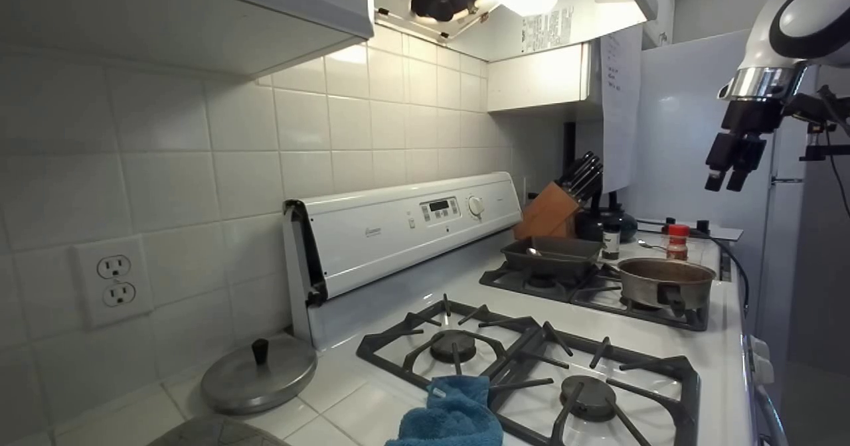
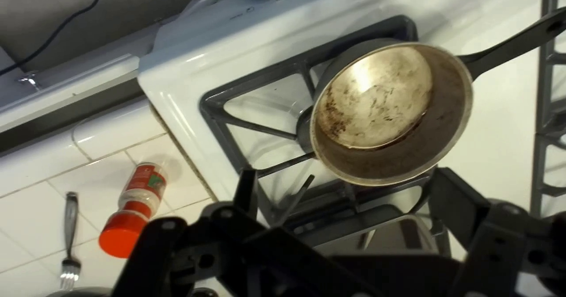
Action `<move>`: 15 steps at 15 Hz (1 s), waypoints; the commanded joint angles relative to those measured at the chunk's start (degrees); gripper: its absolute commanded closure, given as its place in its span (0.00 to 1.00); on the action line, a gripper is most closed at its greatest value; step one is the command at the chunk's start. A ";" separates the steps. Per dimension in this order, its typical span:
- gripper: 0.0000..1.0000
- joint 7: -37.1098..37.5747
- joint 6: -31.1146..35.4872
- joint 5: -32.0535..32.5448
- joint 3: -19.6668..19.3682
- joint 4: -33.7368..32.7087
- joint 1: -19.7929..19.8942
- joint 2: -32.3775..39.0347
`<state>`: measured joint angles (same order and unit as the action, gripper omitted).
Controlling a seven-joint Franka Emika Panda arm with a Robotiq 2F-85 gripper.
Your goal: Pour the contents in the jar into the pot
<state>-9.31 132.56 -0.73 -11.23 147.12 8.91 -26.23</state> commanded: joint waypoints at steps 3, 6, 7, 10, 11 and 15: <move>0.00 2.57 6.87 4.93 -0.41 -7.17 4.08 10.48; 0.00 3.67 10.20 7.65 -0.77 -12.08 5.54 16.52; 0.00 4.18 11.11 8.48 -0.91 -13.55 5.84 18.17; 0.00 5.05 13.75 9.70 -1.86 -18.75 6.34 24.14; 0.00 5.22 14.26 9.50 -2.23 -20.63 6.36 26.08; 0.00 5.83 18.56 6.45 -3.11 -27.55 6.01 33.68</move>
<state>-5.11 148.53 6.85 -14.05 125.84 14.93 1.01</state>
